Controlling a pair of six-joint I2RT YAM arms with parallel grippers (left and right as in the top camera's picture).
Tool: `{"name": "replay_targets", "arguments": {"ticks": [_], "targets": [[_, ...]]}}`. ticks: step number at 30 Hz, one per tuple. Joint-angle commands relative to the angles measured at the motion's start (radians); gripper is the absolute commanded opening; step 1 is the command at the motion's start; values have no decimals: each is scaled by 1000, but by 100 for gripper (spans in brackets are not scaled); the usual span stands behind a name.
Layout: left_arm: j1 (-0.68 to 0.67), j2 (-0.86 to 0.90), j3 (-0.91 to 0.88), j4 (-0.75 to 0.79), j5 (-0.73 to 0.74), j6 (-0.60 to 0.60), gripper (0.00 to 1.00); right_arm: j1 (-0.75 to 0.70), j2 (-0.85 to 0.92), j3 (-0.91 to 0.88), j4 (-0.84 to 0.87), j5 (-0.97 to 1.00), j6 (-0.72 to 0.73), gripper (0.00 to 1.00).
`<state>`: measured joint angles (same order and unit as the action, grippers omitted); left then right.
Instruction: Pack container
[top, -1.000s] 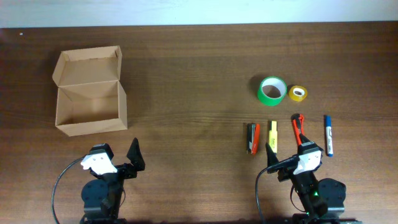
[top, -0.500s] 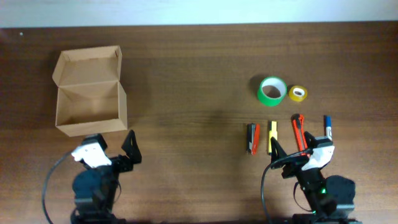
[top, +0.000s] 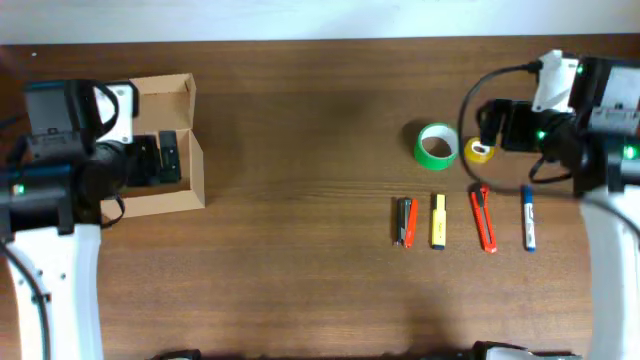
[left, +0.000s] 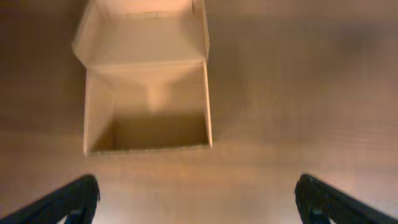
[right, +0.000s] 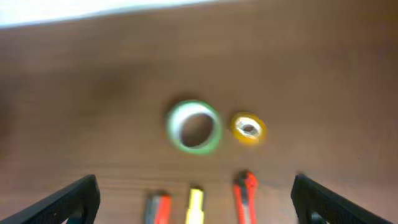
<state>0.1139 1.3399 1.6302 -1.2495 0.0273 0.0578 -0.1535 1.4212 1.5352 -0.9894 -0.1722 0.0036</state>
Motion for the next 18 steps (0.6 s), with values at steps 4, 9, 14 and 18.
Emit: {"name": "replay_targets", "arguments": {"ticks": [4, 9, 14, 18], "targets": [[3, 59, 6, 39, -21, 27, 99, -152, 193, 82, -27, 327, 36, 99], [3, 138, 6, 122, -103, 26, 100, -346, 288, 204, -119, 242, 163, 99], [2, 340, 7, 131, -11, 14, 100, -498, 302, 209, -183, 138, 170, 99], [-26, 475, 33, 142, 17, 10, 91, -529, 302, 209, -169, 139, 170, 99]]}}
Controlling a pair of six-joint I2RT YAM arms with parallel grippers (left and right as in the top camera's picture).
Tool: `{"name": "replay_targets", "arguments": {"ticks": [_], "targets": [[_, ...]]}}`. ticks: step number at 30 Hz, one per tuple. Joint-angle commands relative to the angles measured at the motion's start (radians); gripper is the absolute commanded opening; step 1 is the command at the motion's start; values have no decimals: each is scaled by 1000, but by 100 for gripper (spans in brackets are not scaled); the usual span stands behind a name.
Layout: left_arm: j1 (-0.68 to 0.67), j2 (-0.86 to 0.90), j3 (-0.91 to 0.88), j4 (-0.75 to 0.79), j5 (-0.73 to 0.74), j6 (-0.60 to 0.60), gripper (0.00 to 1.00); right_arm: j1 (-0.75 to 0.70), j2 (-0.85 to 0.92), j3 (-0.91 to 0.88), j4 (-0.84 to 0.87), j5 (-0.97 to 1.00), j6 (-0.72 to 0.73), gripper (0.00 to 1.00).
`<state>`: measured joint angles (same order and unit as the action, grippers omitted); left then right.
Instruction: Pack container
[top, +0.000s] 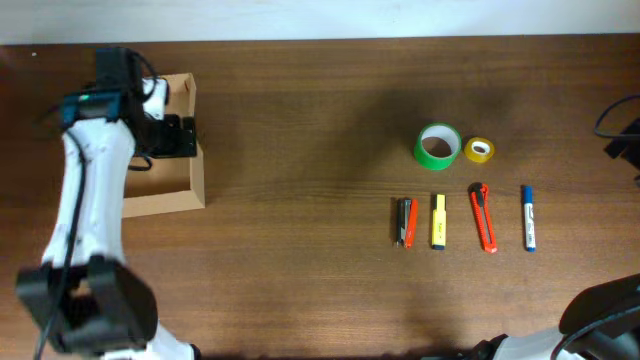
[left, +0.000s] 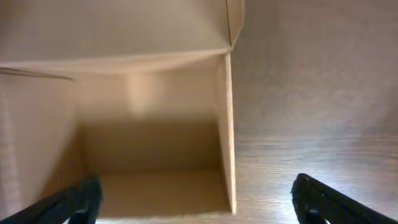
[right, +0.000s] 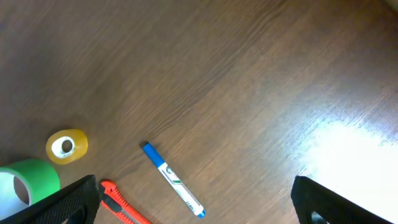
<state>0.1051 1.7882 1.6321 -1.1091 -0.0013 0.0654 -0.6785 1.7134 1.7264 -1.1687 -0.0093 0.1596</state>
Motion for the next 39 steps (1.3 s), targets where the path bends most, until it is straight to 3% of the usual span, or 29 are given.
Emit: {"name": "replay_targets", "arguments": {"ticks": [1, 2, 8, 11, 15, 22, 27, 28, 34, 39], "targets": [[-31, 56, 41, -3, 67, -15, 89, -2, 10, 18, 21, -24, 14, 99], [-40, 72, 42, -7, 73, -37, 84, 1, 10, 18, 29, -24, 14, 99], [-65, 119, 43, -44, 91, -104, 84, 4, 12, 16, 65, -2, 14, 99], [-65, 137, 42, -58, 66, -134, 79, 4, 12, 16, 82, -1, 14, 99], [-65, 173, 42, -63, 65, -133, 77, 4, 12, 16, 86, -1, 14, 99], [-65, 269, 42, -64, 27, -133, 64, 4, 12, 16, 88, -1, 14, 99], [-65, 272, 42, -37, 27, -133, 8, 4, 12, 16, 87, -2, 14, 99], [-65, 272, 42, -37, 27, -134, 2, 4, 12, 16, 84, -2, 14, 99], [-80, 272, 57, -39, 43, -239, 2, 4, 12, 16, 82, -2, 14, 99], [-156, 272, 199, -66, 48, -346, 2, 4, 12, 16, 80, -2, 14, 99]]}}
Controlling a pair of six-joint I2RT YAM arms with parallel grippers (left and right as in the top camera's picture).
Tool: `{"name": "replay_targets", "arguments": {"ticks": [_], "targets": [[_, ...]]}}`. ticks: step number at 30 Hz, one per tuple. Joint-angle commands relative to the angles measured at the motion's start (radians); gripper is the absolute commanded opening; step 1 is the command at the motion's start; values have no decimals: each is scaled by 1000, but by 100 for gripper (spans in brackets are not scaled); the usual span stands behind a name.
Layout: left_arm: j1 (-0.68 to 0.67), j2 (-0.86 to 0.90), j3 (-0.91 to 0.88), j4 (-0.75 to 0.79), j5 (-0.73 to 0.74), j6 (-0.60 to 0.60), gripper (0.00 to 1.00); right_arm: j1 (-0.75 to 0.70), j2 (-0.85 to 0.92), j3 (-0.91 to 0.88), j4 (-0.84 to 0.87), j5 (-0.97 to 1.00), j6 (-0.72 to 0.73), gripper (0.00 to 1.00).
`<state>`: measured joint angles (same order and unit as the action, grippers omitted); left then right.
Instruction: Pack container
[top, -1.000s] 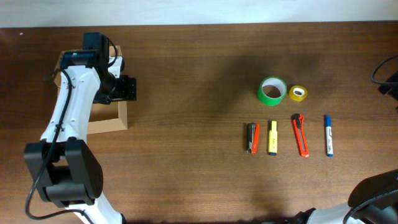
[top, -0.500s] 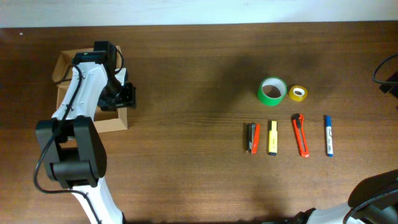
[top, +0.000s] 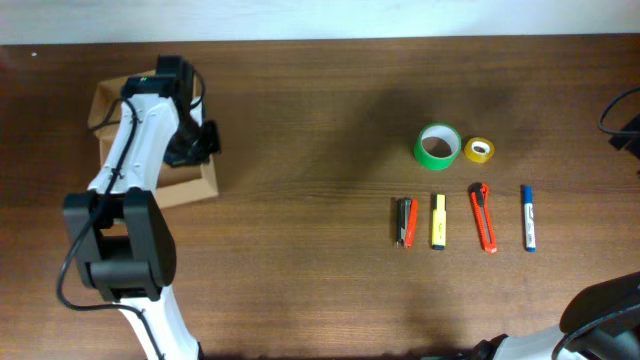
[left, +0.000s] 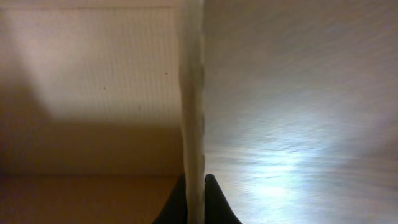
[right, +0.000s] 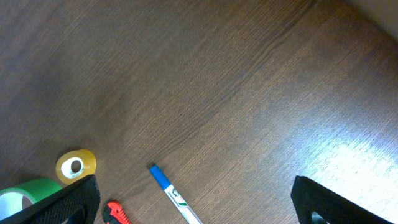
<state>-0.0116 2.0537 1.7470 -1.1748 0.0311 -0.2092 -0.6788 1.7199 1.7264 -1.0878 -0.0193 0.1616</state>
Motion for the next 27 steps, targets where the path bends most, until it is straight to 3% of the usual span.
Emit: {"name": "replay_targets", "arguments": {"ticks": [1, 6, 10, 17, 21, 27], "targets": [[-62, 7, 139, -15, -5, -106, 2, 4, 5, 16, -2, 8, 12, 99], [-151, 7, 418, -49, -8, -196, 1, 4, 5, 16, -14, 8, 12, 99], [-232, 7, 538, -60, -3, -229, 2, 4, 5, 16, -24, 8, 12, 99], [-435, 52, 543, -118, -2, -299, 1, 4, 5, 14, -42, -1, 13, 99], [-534, 126, 543, -147, -1, -280, 2, 4, 5, 14, -43, -27, 13, 99], [-605, 208, 543, -143, -82, -315, 2, 4, 5, 14, -50, -52, 13, 99]]}}
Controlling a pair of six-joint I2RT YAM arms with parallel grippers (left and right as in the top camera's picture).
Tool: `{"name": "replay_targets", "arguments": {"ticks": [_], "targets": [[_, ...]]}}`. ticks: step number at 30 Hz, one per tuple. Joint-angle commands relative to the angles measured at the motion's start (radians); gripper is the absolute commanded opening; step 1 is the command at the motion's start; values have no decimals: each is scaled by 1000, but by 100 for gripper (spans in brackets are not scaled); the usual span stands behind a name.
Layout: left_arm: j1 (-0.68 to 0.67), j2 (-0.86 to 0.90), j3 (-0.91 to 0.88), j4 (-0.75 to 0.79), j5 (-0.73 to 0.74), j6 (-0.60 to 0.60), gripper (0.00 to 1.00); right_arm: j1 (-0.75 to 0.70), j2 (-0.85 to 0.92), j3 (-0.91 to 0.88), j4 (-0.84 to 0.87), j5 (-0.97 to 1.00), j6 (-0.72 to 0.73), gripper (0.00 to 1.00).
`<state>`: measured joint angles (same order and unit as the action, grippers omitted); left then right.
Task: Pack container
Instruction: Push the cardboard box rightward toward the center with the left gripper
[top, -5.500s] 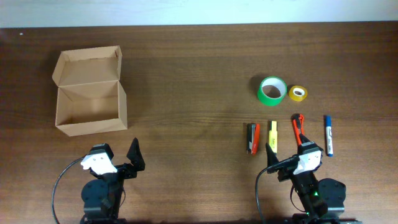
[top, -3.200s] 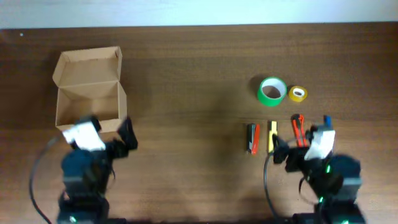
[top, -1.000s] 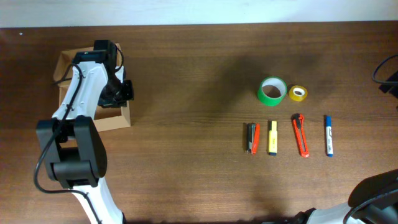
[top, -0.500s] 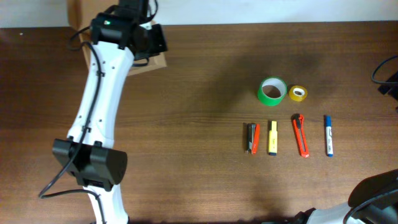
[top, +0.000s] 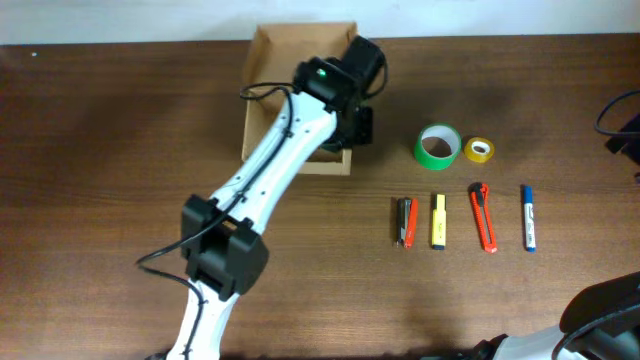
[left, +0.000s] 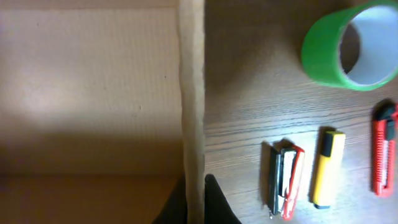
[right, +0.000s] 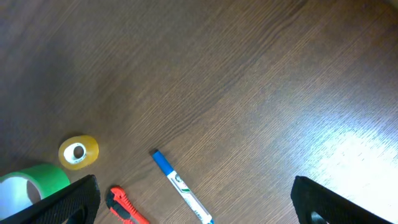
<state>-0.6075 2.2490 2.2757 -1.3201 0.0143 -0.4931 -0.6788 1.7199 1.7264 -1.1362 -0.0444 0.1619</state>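
An open cardboard box (top: 285, 70) stands at the back middle of the table. My left gripper (top: 352, 125) is shut on the box's right wall (left: 191, 93), one finger inside and one outside (left: 194, 180). To the right of the box lie a green tape roll (top: 435, 146), a small yellow tape roll (top: 479, 150), a black-and-red tool (top: 404, 221), a yellow highlighter (top: 438, 220), an orange cutter (top: 484, 217) and a blue marker (top: 527, 217). My right gripper (right: 195, 186) hangs open high above the marker (right: 182, 186), holding nothing.
The box's lid flap stands up along the table's back edge. The green tape (left: 348, 46) lies a short way from the held wall. The right arm shows only as a cable (top: 622, 115) at the table's right edge.
The box, held by its right wall, was at the table's far left and now stands at the back middle, next to the green tape. The right gripper has hardly moved.
First both grippers were open, the left above the box at the far left, the right over the tape rolls. Then the left was low over the box and the right off at the right edge. Later the left was shut on the box wall; now the box stands by the items.
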Motion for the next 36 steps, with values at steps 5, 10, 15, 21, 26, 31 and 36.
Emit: {"name": "replay_targets", "arguments": {"ticks": [5, 10, 15, 21, 26, 31, 36], "targets": [[-29, 69, 14, 18, -95, -123, 2, 4, 5, 14, -1, -40, 13, 99], [-83, 96, 14, 64, -133, -147, 2, 4, 5, 14, -1, -54, 13, 99], [-118, 106, 14, 81, -169, -155, 1, 4, 5, 14, -1, -54, 12, 99], [-116, 155, 14, 77, -169, -177, 2, 4, 5, 14, -1, -54, 13, 99], [-113, 182, 14, 73, -161, -181, 1, 4, 5, 13, -1, -54, 13, 99], [-92, 182, 14, 74, -143, -181, 14, 4, 5, 11, -1, -54, 13, 99], [-70, 182, 14, 82, -143, -180, 61, 5, 5, 11, -1, -54, 13, 99]]}}
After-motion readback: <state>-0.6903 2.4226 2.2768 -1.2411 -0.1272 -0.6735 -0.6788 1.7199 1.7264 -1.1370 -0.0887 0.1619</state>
